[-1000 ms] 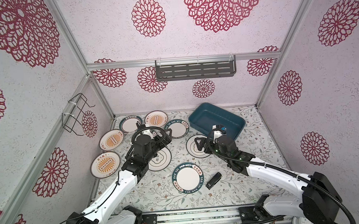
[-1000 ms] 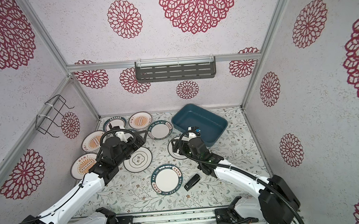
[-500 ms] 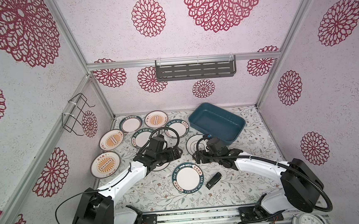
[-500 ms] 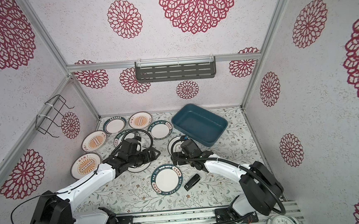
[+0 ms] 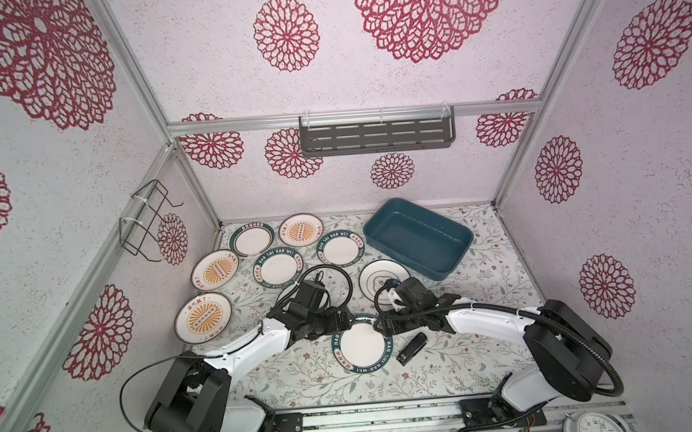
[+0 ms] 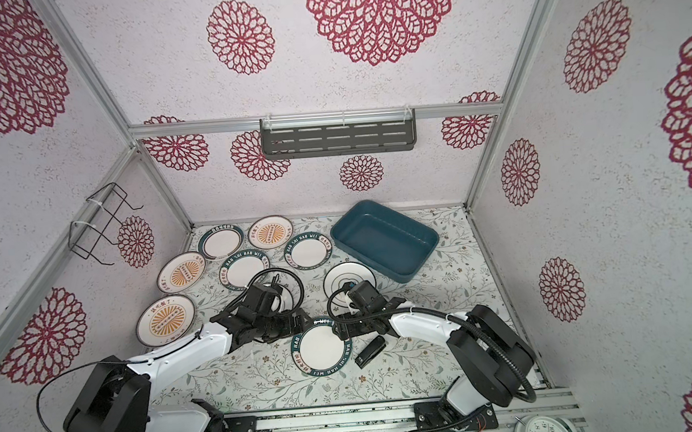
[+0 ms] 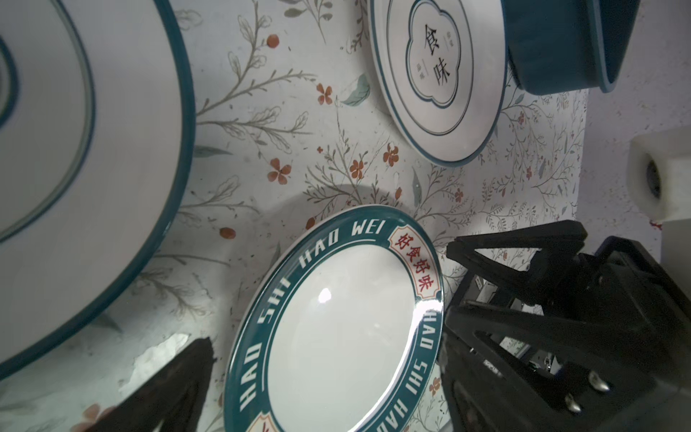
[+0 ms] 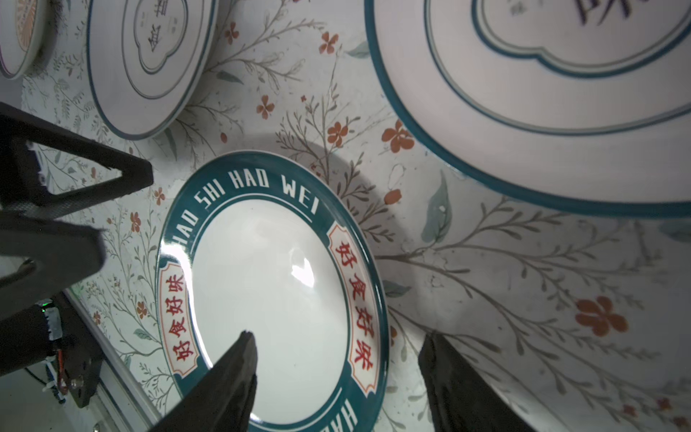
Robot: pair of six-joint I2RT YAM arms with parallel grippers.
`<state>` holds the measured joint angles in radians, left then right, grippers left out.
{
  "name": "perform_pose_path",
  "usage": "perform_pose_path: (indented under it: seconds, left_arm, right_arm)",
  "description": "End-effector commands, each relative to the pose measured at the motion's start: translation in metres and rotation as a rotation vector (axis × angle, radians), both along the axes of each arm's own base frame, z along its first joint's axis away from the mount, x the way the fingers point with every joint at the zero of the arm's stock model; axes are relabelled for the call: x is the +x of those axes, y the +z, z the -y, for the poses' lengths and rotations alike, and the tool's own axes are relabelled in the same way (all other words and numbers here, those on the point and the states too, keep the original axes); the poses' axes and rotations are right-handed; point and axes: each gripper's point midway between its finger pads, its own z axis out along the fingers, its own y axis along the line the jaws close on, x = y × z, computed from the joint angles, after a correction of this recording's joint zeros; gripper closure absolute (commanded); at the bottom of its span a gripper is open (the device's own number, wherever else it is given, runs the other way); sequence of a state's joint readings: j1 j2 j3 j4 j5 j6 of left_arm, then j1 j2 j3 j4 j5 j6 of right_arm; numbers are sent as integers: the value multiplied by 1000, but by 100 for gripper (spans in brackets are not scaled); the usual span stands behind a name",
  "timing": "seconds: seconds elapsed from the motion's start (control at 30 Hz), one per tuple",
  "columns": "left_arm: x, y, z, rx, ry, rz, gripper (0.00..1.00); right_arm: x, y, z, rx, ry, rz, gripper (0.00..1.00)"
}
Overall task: Place the plates into the plastic bin on the countertop
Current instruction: 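Close the right gripper on the rim of the green-rimmed plate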
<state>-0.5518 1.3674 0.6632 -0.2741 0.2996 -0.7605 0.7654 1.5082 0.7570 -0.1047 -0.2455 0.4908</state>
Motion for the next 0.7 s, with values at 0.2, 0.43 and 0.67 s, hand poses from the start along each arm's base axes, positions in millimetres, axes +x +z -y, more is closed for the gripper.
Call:
perform_pose_path:
  seconds: [0.2,0.43,0.67]
  left_arm:
    - [-10,-14,0,-19,-8,-29,3]
    - [-11,-21,2,-33,4,-45,3]
    - [-10,-27,7,-67,14,-60,3]
  right_arm:
    - [-15,-10,-3,21,33,-46,31]
    - [-20,-13,-9,70,38,-71,36]
    - [-22,-15,-19,125,53,-98,51]
